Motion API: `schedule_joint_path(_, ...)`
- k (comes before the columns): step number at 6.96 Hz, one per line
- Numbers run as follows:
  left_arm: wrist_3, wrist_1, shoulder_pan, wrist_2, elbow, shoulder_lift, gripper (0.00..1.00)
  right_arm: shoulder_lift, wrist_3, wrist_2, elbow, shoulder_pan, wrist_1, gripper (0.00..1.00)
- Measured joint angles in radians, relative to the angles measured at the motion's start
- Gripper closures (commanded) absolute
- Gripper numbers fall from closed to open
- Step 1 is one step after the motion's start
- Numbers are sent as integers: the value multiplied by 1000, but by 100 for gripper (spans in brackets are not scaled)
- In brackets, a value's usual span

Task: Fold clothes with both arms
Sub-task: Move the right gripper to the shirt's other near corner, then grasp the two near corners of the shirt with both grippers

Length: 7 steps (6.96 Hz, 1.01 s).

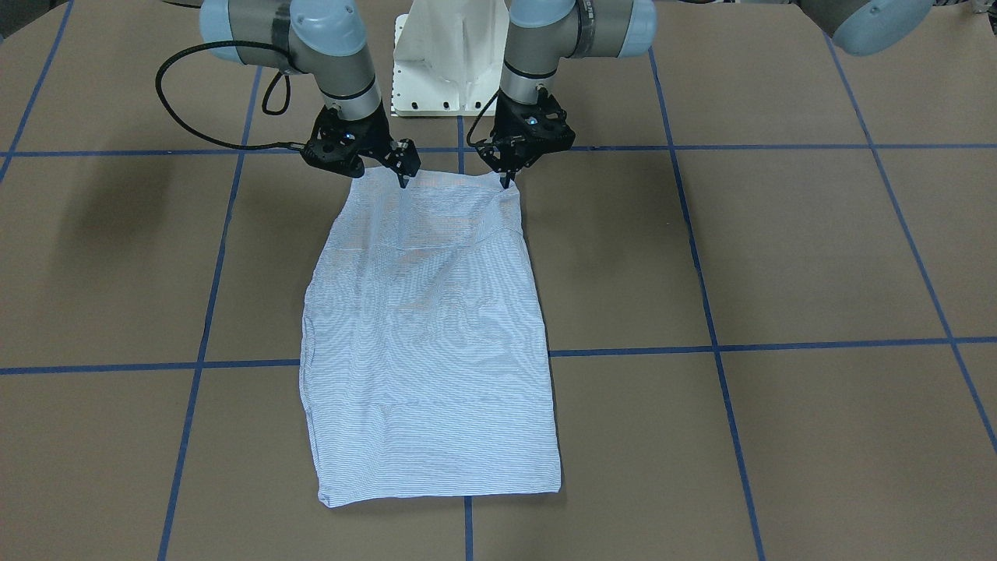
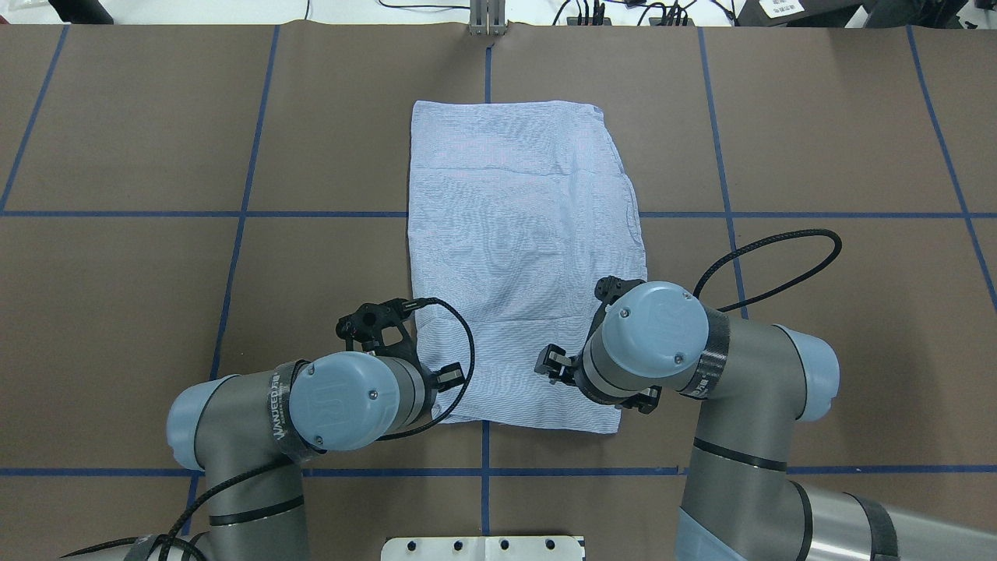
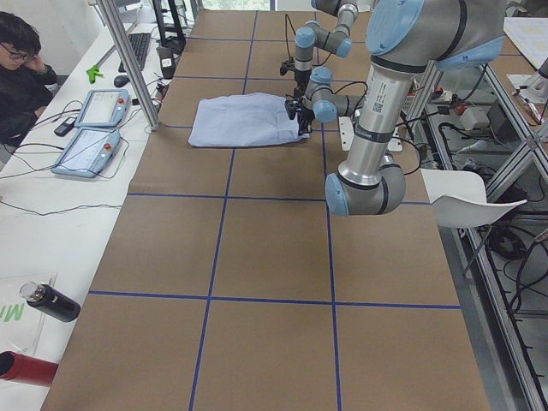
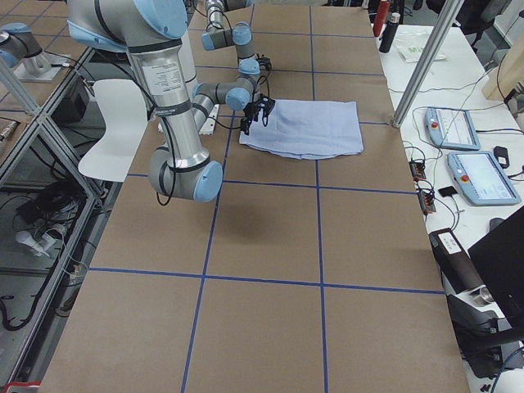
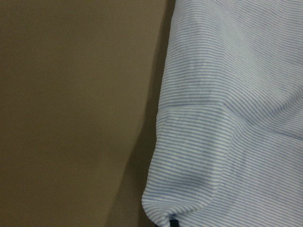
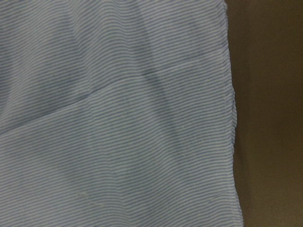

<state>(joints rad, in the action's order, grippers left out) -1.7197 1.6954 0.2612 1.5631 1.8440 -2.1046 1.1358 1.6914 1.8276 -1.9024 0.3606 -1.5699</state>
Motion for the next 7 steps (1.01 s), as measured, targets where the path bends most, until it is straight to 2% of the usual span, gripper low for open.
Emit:
schedule_joint_path(3, 0, 1, 0, 0, 0, 0, 100, -5, 4, 3, 45, -3, 2, 0)
schedule_joint_path(7, 1, 3, 0, 0, 0, 0, 100, 0, 5, 8, 54, -31, -4, 0)
